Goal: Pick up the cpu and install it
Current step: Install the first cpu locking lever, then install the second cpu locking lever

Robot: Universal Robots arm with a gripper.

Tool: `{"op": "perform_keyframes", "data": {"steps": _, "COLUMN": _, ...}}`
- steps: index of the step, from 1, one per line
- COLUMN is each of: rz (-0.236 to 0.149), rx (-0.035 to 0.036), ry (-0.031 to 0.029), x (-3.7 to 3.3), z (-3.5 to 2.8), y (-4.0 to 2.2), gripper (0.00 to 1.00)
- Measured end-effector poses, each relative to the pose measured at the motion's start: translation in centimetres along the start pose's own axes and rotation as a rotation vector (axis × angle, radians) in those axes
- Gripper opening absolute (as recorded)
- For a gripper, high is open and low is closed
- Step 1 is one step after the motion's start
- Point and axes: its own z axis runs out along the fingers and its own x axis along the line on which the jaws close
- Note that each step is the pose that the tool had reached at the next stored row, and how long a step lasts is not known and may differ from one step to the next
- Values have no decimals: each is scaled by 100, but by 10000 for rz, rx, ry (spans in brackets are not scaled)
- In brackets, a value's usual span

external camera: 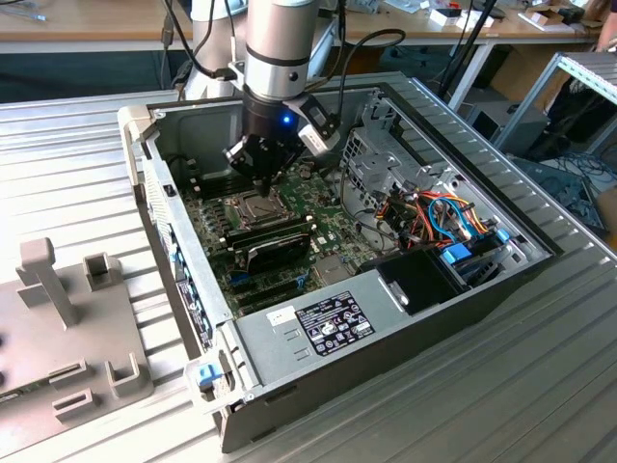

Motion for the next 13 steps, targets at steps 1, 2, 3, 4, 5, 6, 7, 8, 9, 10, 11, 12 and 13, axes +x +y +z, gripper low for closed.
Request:
{"op": "perform_keyframes", "data": {"steps": 1, "rz": 0, "rx": 0, "ry": 0, "x": 1, "z": 0, "y": -10, "gripper": 11}}
{"op": "perform_keyframes", "data": {"steps": 2, "rz": 0, "rx": 0, "ry": 0, "x": 1, "z": -1, "y": -15, "gripper": 11}}
{"op": "perform_keyframes", "data": {"steps": 3, "rz": 1, "rx": 1, "ry": 1, "x": 2, "z": -8, "y": -21, "gripper": 11}}
{"op": "perform_keyframes", "data": {"steps": 4, "rz": 2, "rx": -1, "ry": 0, "x": 3, "z": -14, "y": -24, "gripper": 11}}
{"op": "perform_keyframes", "data": {"steps": 5, "rz": 1, "rx": 0, "ry": 1, "x": 2, "z": -20, "y": -26, "gripper": 11}}
{"op": "perform_keyframes", "data": {"steps": 6, "rz": 0, "rx": 1, "ry": 1, "x": 2, "z": -27, "y": -28, "gripper": 11}}
{"op": "perform_keyframes", "data": {"steps": 7, "rz": 0, "rx": -1, "ry": 0, "x": 2, "z": -31, "y": -29, "gripper": 11}}
{"op": "perform_keyframes", "data": {"steps": 8, "rz": 1, "rx": -1, "ry": 0, "x": 2, "z": -31, "y": -30, "gripper": 11}}
{"op": "perform_keyframes", "data": {"steps": 9, "rz": 0, "rx": -1, "ry": 1, "x": 4, "z": -31, "y": -44, "gripper": 11}}
{"op": "perform_keyframes", "data": {"steps": 10, "rz": 0, "rx": 0, "ry": 1, "x": 4, "z": -31, "y": -52, "gripper": 11}}
{"op": "perform_keyframes", "data": {"steps": 11, "rz": 0, "rx": 0, "ry": 1, "x": 4, "z": -31, "y": -52, "gripper": 11}}
{"op": "perform_keyframes", "data": {"steps": 12, "rz": 0, "rx": 0, "ry": 1, "x": 4, "z": -31, "y": -53, "gripper": 11}}
{"op": "perform_keyframes", "data": {"steps": 13, "rz": 0, "rx": 0, "ry": 1, "x": 4, "z": -31, "y": -53, "gripper": 11}}
